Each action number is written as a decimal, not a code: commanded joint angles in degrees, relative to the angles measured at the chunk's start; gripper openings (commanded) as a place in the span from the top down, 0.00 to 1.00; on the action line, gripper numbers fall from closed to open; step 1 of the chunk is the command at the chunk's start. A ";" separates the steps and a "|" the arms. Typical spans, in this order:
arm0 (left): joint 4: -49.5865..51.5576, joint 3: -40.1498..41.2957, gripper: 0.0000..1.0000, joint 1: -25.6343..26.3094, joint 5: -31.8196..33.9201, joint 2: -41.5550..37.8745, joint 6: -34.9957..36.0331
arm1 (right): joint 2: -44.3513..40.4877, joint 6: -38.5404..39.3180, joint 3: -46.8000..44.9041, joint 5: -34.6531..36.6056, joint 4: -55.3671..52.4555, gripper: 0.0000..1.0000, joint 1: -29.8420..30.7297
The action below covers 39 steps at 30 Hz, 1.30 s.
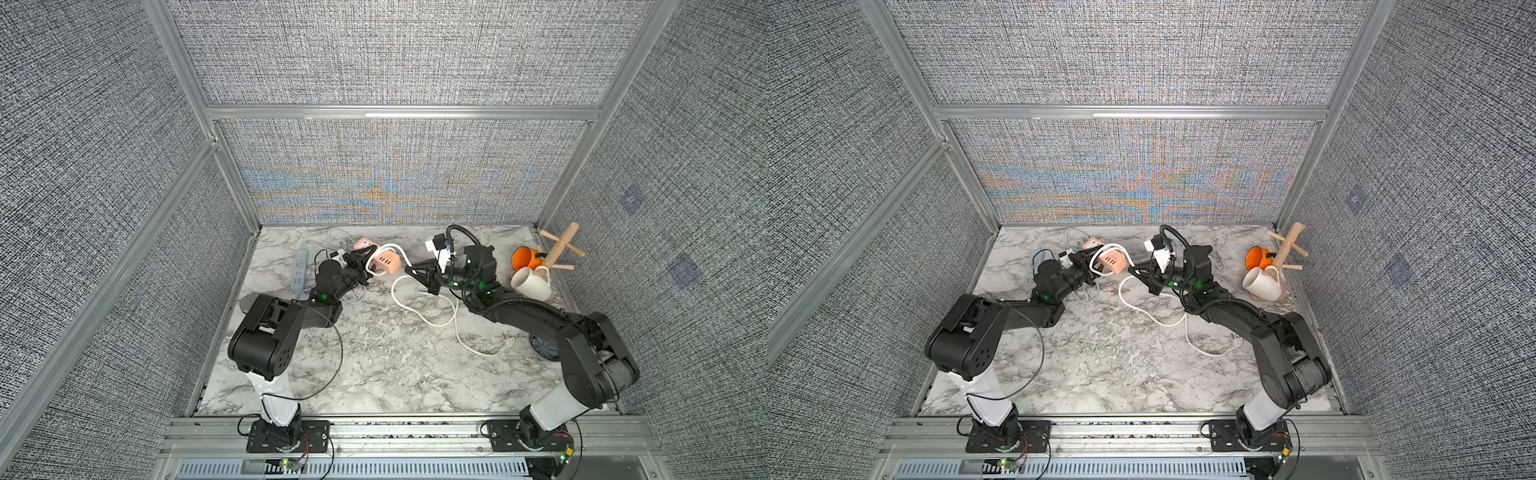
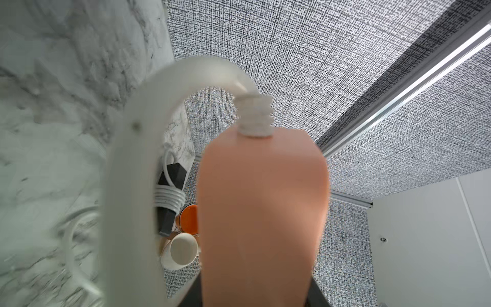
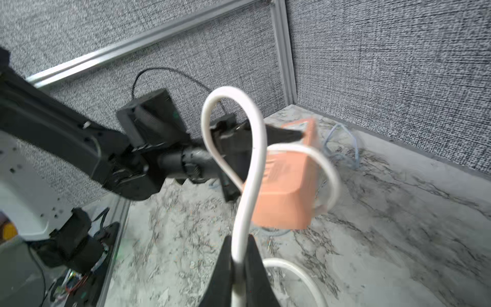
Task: Unwrap the cord wrapped around the power strip
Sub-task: Unwrap the power cord from the power strip.
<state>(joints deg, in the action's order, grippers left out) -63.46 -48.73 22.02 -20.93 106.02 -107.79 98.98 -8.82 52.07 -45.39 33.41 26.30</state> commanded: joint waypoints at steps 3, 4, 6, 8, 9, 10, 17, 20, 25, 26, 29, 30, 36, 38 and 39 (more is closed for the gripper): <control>-4.08 -7.43 1.00 0.03 0.16 3.40 0.06 | -1.77 9.22 -3.76 2.51 -10.75 1.00 1.59; -3.58 -8.33 1.00 0.04 0.02 3.26 0.18 | -1.32 8.72 -4.83 4.32 -10.48 1.00 1.35; -2.59 -8.99 1.00 -0.12 -0.37 2.42 0.58 | 0.29 7.26 -5.74 6.81 -9.93 1.00 0.55; -2.11 -8.78 1.00 -0.69 -1.32 1.36 0.54 | 2.17 5.24 -5.75 9.84 -9.20 1.00 -0.47; -2.27 -8.41 1.00 -1.12 -1.93 0.77 0.36 | 3.24 4.28 -5.67 11.98 -10.10 1.00 -1.01; -2.60 -7.79 1.00 -1.61 -2.75 0.24 -0.01 | 4.19 3.25 -5.13 14.41 -11.34 1.00 -1.44; -3.31 -0.06 1.00 -7.10 -7.23 -5.37 1.10 | 6.02 -5.41 -5.76 20.77 -11.03 1.00 -9.03; 0.00 3.25 1.00 -9.62 -10.89 -7.79 4.55 | 4.87 -6.67 -7.64 19.38 -10.52 1.00 -12.62; 2.03 7.19 1.00 -11.58 -13.58 -8.67 5.83 | 1.95 -7.05 -9.14 17.59 -10.72 1.00 -17.10; 1.22 7.36 1.00 -11.85 -14.53 -8.18 5.67 | 1.47 -6.71 -9.31 17.53 -11.02 1.00 -17.64; -1.04 7.63 1.00 -12.59 -16.72 -6.71 5.66 | 0.45 -5.47 -9.73 17.47 -12.53 1.00 -19.08; -1.01 7.83 1.00 -12.83 -16.74 -6.61 5.82 | 0.24 -5.18 -9.94 17.32 -12.94 1.00 -19.58; 2.99 8.75 1.00 -13.58 -15.01 -7.01 9.94 | -0.79 -5.73 -11.58 15.01 -12.14 1.00 -22.41; 2.37 8.74 1.00 -13.54 -14.80 -6.38 10.21 | -0.63 -5.69 -11.32 14.19 -12.57 1.00 -22.54; 2.20 8.75 1.00 -13.51 -14.78 -6.13 10.45 | -0.46 -5.84 -11.05 12.86 -12.79 1.00 -22.53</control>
<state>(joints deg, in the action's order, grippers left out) -59.02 -39.88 8.54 -36.03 99.57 -99.55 98.41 -14.39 40.51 -30.39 19.70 3.84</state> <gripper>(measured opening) 0.372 0.095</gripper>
